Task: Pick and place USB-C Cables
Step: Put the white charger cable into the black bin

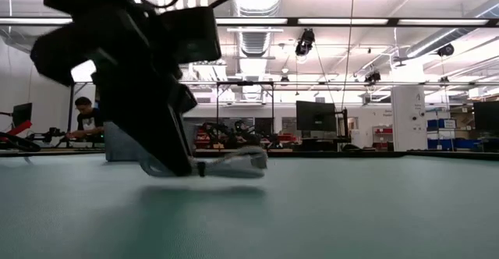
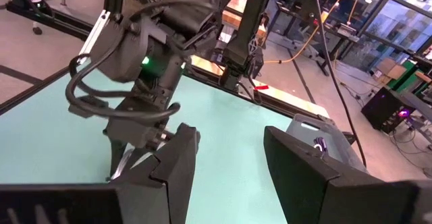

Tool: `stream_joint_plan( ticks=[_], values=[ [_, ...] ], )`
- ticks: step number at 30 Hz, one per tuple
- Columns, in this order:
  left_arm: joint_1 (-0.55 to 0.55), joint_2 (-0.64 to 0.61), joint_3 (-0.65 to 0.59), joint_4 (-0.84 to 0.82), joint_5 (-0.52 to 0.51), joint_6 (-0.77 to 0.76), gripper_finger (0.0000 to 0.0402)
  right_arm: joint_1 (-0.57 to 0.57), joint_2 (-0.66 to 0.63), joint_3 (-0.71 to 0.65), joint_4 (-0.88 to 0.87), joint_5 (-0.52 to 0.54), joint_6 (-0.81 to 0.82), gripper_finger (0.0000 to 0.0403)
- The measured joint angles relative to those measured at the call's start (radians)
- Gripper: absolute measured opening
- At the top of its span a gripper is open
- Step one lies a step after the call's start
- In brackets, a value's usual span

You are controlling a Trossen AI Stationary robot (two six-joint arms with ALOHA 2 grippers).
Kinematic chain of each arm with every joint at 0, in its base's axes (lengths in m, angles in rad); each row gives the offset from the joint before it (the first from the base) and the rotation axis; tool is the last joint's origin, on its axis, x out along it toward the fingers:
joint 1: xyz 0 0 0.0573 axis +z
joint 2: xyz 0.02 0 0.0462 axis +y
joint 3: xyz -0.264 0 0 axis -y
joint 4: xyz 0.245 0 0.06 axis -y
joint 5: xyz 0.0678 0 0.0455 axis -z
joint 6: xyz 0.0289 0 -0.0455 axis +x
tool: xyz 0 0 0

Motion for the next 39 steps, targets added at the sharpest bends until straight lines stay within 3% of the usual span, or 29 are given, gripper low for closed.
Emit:
stream_joint_plan(
  ticks=[19, 29, 39],
  values=[
    [0.077, -0.317, 0.009, -0.35, -0.005, 0.159, 0.0017, 0.0, 0.0, -0.002, 0.0, 0.0, 0.001, 0.0166],
    [0.198, -0.477, 0.004, -0.528, -0.005, 0.253, 0.0017, 0.0, 0.0, -0.004, 0.0, 0.0, 0.001, 0.0166],
    [0.344, -0.55, 0.0, -0.63, -0.005, 0.37, 0.0017, 0.0, 0.0, -0.006, -0.002, 0.0, 0.01, 0.0166]
  ],
)
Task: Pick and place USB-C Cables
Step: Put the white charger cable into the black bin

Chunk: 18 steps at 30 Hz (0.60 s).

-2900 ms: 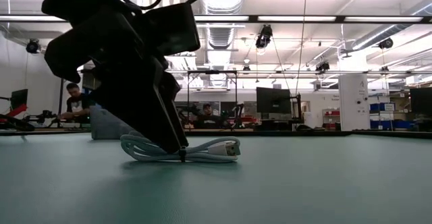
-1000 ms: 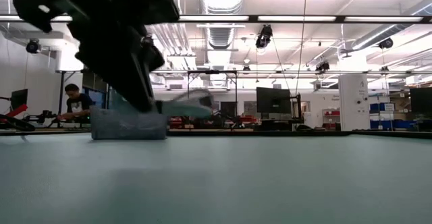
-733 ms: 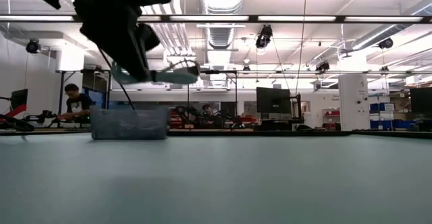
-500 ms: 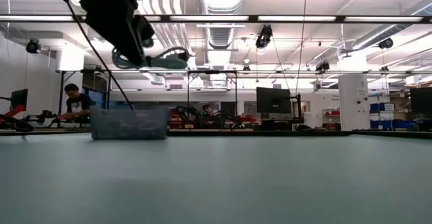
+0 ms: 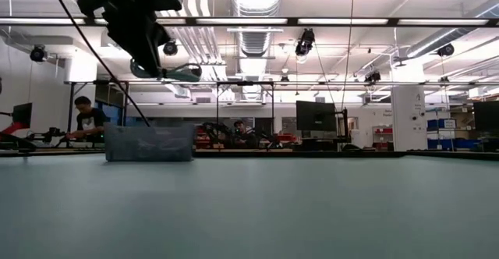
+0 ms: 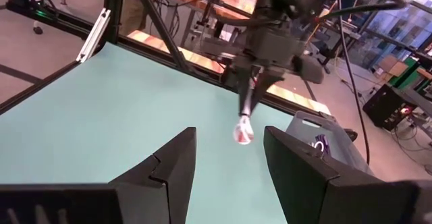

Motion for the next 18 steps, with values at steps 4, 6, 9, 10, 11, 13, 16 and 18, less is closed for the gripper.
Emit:
stream_joint_plan(
  ticks=[4, 6, 9, 10, 11, 13, 16, 18],
  values=[
    [0.063, -0.011, 0.0, -0.025, -0.001, 0.048, 0.0017, 0.0, 0.0, -0.001, 0.0, 0.0, 0.002, 0.0166],
    [0.096, -0.012, 0.0, -0.042, -0.003, 0.072, 0.0017, 0.0, 0.0, -0.002, -0.001, 0.0, 0.004, 0.0166],
    [0.145, -0.012, 0.0, -0.066, -0.003, 0.109, 0.0017, 0.0, 0.0, -0.002, -0.003, 0.0, 0.012, 0.0166],
    [0.162, -0.012, 0.0, -0.071, -0.003, 0.124, 0.0017, 0.0, 0.0, -0.002, -0.005, 0.0, 0.012, 0.0166],
    [0.178, -0.012, 0.0, -0.075, -0.004, 0.135, 0.0017, 0.0, 0.0, -0.002, -0.006, 0.0, 0.012, 0.0166],
    [0.212, -0.012, 0.0, -0.088, -0.008, 0.166, 0.0017, 0.0, 0.0, -0.002, -0.008, 0.0, 0.017, 0.0166],
    [0.266, -0.012, -0.001, -0.094, -0.018, 0.213, 0.0017, 0.0, 0.0, -0.002, -0.015, 0.0, 0.017, 0.0166],
    [0.303, -0.012, -0.001, -0.097, -0.034, 0.244, 0.0017, 0.0, 0.0, -0.002, -0.022, 0.001, 0.021, 0.0166]
  ],
)
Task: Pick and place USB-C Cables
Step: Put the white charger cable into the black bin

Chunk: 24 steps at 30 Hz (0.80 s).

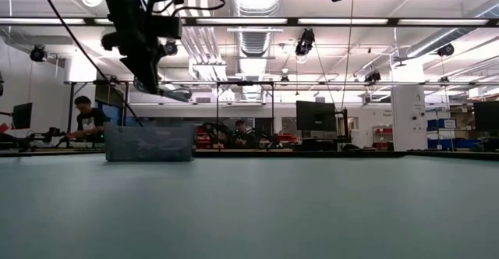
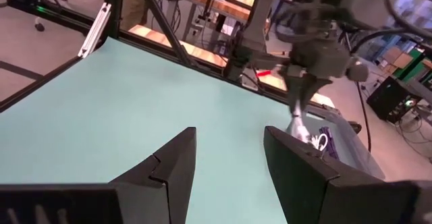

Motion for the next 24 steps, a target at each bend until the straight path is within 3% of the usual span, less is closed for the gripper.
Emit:
stream_joint_plan(
  ticks=[16, 24],
  values=[
    [0.313, 0.003, -0.008, 0.006, -0.1, 0.172, 0.0021, 0.0, 0.0, 0.0, -0.007, 0.007, 0.015, 0.0166],
    [0.422, 0.008, -0.044, 0.137, -0.099, 0.238, 0.0018, 0.0, 0.0, 0.0, -0.008, 0.007, 0.014, 0.0166]
  ],
)
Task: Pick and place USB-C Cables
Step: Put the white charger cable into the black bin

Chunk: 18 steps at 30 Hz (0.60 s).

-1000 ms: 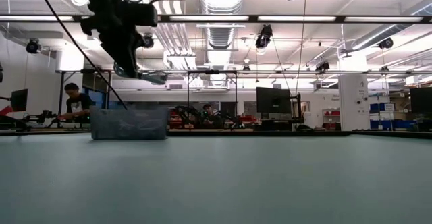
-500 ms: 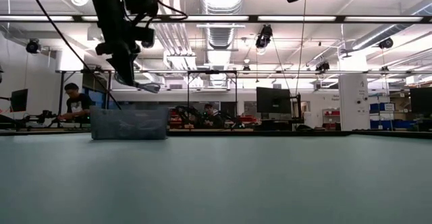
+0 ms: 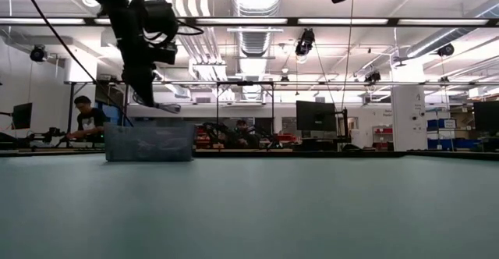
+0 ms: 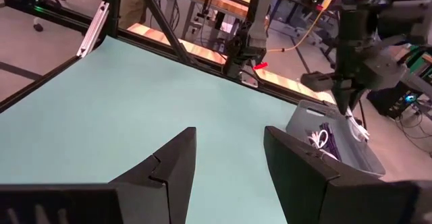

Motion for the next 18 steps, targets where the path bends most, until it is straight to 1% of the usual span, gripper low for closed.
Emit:
stream_joint_plan(
  ticks=[4, 9, 15, 18],
  values=[
    [0.027, 0.0, -0.043, 0.086, 0.005, 0.059, 0.0017, 0.0, 0.0, 0.0, -0.01, 0.0, 0.0, 0.0166],
    [0.049, -0.001, -0.1, 0.19, 0.009, 0.084, 0.0017, 0.0, 0.0, 0.0, -0.013, 0.0, 0.0, 0.0166],
    [0.054, 0.003, -0.137, 0.271, 0.016, 0.113, 0.0017, 0.0, 0.0, 0.0, -0.013, 0.001, -0.001, 0.0166],
    [0.055, 0.015, -0.145, 0.295, 0.036, 0.113, 0.0017, 0.0, 0.0, 0.0, -0.013, 0.001, -0.001, 0.0166]
  ],
)
